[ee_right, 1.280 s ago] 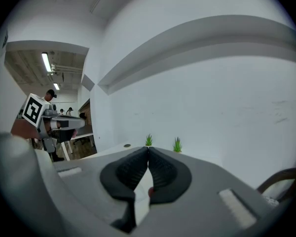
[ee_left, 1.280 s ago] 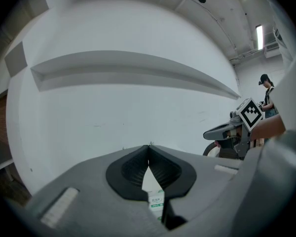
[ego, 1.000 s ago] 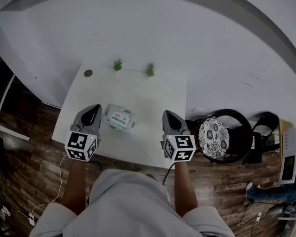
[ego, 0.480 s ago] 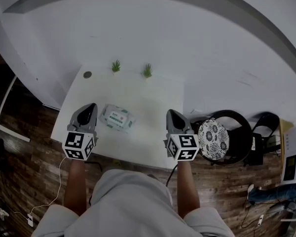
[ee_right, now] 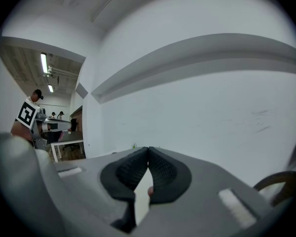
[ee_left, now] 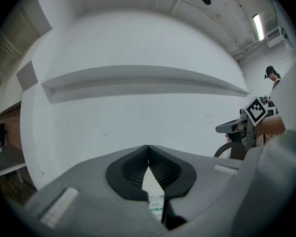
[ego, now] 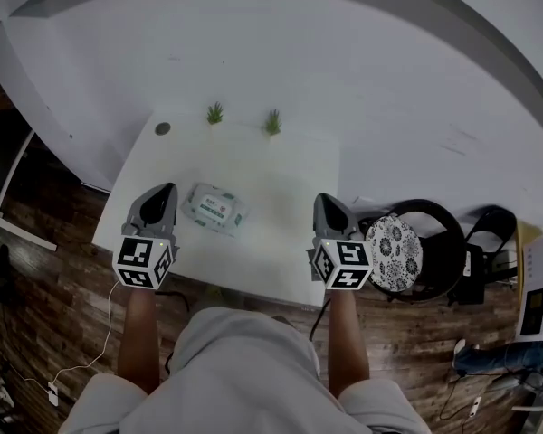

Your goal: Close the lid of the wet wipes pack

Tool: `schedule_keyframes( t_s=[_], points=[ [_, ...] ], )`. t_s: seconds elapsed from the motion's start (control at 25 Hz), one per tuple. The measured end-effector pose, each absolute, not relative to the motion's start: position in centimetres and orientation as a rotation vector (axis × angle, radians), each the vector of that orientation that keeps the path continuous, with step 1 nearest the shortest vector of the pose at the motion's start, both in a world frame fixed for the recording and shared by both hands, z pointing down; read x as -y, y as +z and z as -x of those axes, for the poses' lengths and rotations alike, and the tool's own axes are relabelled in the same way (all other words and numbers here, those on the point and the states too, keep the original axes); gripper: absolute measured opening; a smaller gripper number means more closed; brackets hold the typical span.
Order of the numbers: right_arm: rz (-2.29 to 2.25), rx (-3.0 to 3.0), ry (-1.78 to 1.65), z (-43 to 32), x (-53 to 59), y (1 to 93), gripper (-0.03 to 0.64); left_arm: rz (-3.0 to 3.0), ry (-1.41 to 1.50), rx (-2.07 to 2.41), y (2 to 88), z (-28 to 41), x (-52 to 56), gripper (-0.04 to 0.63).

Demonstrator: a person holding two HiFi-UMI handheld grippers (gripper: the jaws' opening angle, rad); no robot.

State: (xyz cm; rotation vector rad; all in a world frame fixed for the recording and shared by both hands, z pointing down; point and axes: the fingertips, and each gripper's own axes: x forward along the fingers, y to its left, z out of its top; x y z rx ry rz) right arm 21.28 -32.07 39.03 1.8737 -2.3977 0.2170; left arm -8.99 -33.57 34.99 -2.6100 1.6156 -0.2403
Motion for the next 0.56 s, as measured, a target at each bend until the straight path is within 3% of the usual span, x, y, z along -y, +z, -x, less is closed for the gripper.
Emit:
schedule_keyframes(
  t_s=[0.56],
  points=[
    [-1.869,2.411,0.195,-21.78,32.78,38.50,0.003,2.606,-0.236,-1.646,35.23,8.65,33.66,0.008]
  ],
)
